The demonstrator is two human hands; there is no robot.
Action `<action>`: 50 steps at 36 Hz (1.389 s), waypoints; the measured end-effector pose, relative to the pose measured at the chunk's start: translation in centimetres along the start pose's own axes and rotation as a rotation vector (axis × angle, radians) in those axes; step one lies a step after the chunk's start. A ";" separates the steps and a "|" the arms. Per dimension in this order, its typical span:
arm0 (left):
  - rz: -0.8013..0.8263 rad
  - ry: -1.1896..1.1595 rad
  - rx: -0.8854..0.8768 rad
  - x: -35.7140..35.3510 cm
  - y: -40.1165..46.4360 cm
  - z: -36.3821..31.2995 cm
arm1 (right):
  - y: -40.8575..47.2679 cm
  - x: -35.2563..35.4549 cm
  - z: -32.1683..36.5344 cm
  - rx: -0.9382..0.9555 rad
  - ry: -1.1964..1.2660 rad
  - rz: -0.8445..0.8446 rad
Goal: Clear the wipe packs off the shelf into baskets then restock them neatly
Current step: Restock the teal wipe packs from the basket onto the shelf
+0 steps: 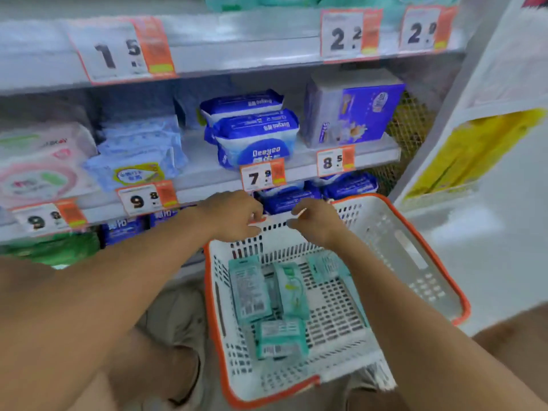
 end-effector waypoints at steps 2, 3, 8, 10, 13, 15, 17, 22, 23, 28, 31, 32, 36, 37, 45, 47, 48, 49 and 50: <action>0.142 0.007 0.046 -2.6 -1.1 -0.1 | -1.2 -0.8 -1.3 -0.016 -0.231 0.237; 0.223 0.007 0.057 -3.9 -1.7 -0.4 | -2.0 -1.5 -2.4 -0.070 -0.282 0.324; 0.540 -0.020 0.096 -9.9 -4.2 -2.6 | -7.2 -6.9 -8.2 -0.336 -0.446 0.564; 0.568 -0.064 0.171 -12.0 -4.7 -3.2 | -8.0 -10.4 -12.5 -0.406 -0.396 0.570; 0.577 -0.161 0.338 -15.4 -5.3 -3.5 | -6.8 -17.0 -21.3 -0.495 -0.321 0.481; 0.601 -0.228 0.409 -17.2 -5.5 -3.5 | -7.0 -17.5 -21.8 -0.592 -0.245 0.365; 0.623 -0.283 0.439 -18.5 -5.7 -3.4 | -8.0 -15.4 -18.0 -0.616 -0.205 0.303; 0.529 -0.486 0.666 -20.2 -5.6 -1.1 | -7.3 -15.4 -17.5 -0.804 0.016 0.253; 0.521 -0.598 0.762 -20.7 -5.6 -0.5 | -7.1 -15.4 -17.6 -0.858 0.096 0.292; 0.523 -1.201 1.045 -19.6 -4.6 -0.9 | -5.5 -12.8 -16.7 -0.898 0.542 0.411; 0.389 -1.358 1.029 -17.6 -3.2 -0.5 | -4.5 -11.6 -13.1 -0.769 0.634 0.584; 0.314 -1.368 1.013 -16.9 -2.7 -0.3 | -4.2 -11.6 -11.9 -0.708 0.603 0.649; 0.117 -1.183 1.024 -16.0 -1.9 1.4 | -3.6 -13.0 -8.9 -0.686 0.676 0.767; 0.022 -1.108 1.056 -15.7 -2.0 2.1 | -3.7 -13.4 -8.8 -0.725 0.671 0.712; -0.255 -0.776 0.999 -14.1 -3.4 2.3 | -8.8 -18.5 -10.4 -0.750 0.029 0.527; -0.254 -0.814 1.006 -14.2 -4.0 2.4 | -8.9 -18.5 -9.9 -0.762 0.061 0.483; -0.249 -0.830 1.009 -14.2 -4.2 2.5 | -8.6 -18.0 -9.7 -0.752 0.067 0.476; -0.247 -0.854 1.017 -14.1 -4.4 2.6 | -8.1 -17.1 -9.7 -0.729 0.058 0.475; -0.252 -0.877 1.017 -13.9 -4.5 2.6 | -7.5 -15.8 -9.6 -0.704 0.039 0.471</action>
Point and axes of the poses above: each hand's wrist, its own y-axis towards the middle knuckle, its own x-axis out of the back of the hand, z = x × y, the point moved 4 cm from there along y, towards the middle knuckle, and after that the axes turned 15 degrees about -z, right-handed, at the moved point
